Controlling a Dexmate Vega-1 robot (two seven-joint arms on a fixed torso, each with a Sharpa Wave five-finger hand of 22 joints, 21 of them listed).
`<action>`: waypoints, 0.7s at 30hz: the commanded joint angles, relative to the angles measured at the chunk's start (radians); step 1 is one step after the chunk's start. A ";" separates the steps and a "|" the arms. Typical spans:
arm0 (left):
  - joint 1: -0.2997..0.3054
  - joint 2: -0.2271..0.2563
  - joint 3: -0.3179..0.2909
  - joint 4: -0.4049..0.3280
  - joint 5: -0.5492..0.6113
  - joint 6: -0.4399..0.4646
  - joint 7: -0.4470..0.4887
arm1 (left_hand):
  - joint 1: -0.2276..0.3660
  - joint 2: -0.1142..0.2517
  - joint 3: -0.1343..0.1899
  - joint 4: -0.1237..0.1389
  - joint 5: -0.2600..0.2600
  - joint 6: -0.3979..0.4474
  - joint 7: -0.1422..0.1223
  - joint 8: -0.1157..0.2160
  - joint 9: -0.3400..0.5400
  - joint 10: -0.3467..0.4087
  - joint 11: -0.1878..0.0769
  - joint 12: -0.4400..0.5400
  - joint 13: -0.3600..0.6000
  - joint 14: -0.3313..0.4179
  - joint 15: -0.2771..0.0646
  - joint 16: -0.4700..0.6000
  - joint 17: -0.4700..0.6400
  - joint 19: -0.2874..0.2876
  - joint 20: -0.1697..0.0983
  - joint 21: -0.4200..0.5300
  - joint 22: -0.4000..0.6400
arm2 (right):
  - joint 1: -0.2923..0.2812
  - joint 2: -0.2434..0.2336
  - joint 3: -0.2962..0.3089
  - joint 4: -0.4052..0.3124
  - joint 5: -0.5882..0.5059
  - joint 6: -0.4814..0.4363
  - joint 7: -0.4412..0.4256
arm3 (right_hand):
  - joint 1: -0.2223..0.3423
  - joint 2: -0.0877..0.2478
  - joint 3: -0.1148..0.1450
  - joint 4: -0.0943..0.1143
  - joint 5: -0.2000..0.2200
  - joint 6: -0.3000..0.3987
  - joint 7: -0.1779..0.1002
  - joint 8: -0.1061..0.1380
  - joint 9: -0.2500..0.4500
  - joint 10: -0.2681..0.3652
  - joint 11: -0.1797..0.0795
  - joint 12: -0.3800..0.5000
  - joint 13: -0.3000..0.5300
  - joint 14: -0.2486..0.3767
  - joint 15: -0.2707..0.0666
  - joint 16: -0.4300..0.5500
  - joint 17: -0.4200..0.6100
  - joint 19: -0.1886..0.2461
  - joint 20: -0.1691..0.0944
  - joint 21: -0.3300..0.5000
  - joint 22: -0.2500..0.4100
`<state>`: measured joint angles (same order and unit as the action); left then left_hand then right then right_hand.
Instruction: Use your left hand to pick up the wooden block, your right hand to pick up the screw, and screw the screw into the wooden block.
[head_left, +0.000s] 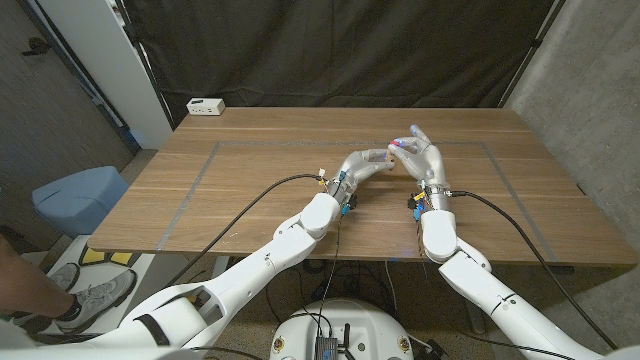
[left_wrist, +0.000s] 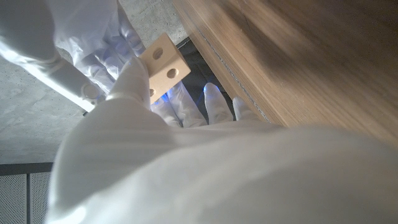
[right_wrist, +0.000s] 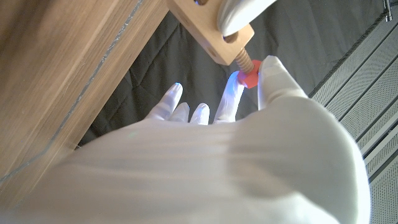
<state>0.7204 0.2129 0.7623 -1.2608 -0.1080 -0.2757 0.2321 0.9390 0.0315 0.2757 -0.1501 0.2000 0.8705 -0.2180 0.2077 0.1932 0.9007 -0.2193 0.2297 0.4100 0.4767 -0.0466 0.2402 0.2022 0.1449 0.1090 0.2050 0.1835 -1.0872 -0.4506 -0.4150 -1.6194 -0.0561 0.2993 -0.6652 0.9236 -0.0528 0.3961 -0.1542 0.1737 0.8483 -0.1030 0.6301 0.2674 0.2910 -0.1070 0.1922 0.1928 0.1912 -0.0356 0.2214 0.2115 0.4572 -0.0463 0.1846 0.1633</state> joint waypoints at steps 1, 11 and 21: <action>0.003 0.003 0.000 -0.005 0.002 0.001 0.001 | 0.006 0.009 0.002 0.004 0.004 0.039 0.006 0.008 0.003 0.009 -0.002 0.001 0.006 0.010 -0.098 0.001 0.002 0.000 0.002 0.005 0.003 | -0.004 0.001 0.003 -0.003 -0.002 -0.001 -0.003 | 0.004 0.006 0.007 -0.002 0.006 0.003 0.003 0.005 0.001 0.004 0.000 0.002 0.003 0.007 -0.061 -0.001 0.005 -0.002 -0.053 0.001 0.002; 0.004 0.004 -0.002 -0.006 0.000 -0.002 0.000 | 0.005 0.009 0.001 0.004 0.004 0.038 0.005 0.007 0.003 0.009 -0.002 0.000 0.007 0.008 -0.098 0.000 0.002 0.000 0.002 0.005 0.003 | -0.006 0.002 0.004 -0.002 -0.002 -0.005 -0.007 | 0.003 0.006 0.008 -0.002 0.006 0.003 0.002 0.007 0.001 0.005 0.010 0.002 0.003 0.006 -0.061 -0.001 0.005 -0.003 -0.053 0.001 0.002; 0.005 0.004 -0.002 -0.007 0.001 -0.004 0.000 | 0.005 0.011 0.000 0.005 0.004 0.039 0.009 0.007 0.003 0.010 -0.002 0.000 0.008 0.009 -0.098 0.001 0.002 0.000 0.003 0.005 0.003 | -0.006 0.004 0.003 0.003 -0.002 -0.002 -0.009 | 0.003 0.006 0.009 -0.002 0.006 0.004 0.003 0.010 0.001 0.005 0.003 0.002 0.003 0.007 -0.061 -0.002 0.005 -0.002 -0.053 0.001 0.002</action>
<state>0.7237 0.2158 0.7619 -1.2658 -0.1069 -0.2756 0.2324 0.9392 0.0313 0.2738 -0.1520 0.1998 0.8705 -0.2180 0.2077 0.1929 0.9036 -0.2224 0.2263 0.4164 0.4767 -0.0466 0.2402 0.2022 0.1449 0.1090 0.2050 0.1835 -1.0919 -0.4491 -0.4123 -1.6212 -0.0581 0.2968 -0.6707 0.9236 -0.0528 0.3960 -0.1543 0.1730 0.8481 -0.1031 0.6299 0.2644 0.2910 -0.1070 0.1922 0.1927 0.1911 -0.0357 0.2214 0.2114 0.4572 -0.0463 0.1846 0.1633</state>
